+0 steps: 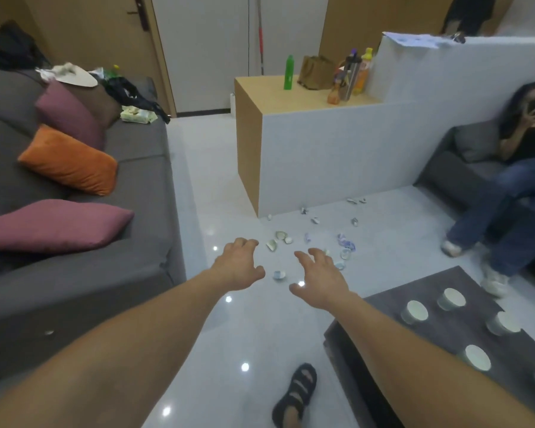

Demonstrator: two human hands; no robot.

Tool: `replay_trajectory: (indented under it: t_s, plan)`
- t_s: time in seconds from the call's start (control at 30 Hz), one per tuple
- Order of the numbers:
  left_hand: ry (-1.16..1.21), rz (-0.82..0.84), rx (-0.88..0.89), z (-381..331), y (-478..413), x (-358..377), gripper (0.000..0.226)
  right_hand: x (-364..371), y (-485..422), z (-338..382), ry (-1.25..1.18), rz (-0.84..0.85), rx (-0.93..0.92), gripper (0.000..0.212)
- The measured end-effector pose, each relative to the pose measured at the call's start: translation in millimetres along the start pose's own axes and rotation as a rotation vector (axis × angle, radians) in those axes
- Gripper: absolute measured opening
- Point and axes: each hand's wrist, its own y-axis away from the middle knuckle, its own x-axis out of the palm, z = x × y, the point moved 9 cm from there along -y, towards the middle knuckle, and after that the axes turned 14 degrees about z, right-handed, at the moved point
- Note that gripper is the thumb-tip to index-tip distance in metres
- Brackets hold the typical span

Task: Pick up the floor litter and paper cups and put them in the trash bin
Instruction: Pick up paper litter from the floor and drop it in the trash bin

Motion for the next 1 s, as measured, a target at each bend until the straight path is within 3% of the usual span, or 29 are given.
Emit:
replay_trajectory:
  t_s: [0.4,0.83,1.0]
  plan:
    - [0.026,0.056,-0.073,-31,-196,-81,0.071,-103,-205,-68,-0.041,0.018,-0.049,0.078]
    - [0.099,0.271,-0.073,22,-436,-106,0.071,-107,-425,-100,-0.031,0.239,0.032,0.082]
    - [0.118,0.391,-0.092,56,-533,-72,0.069,-66,-517,-123,-0.085,0.329,0.066,0.083]
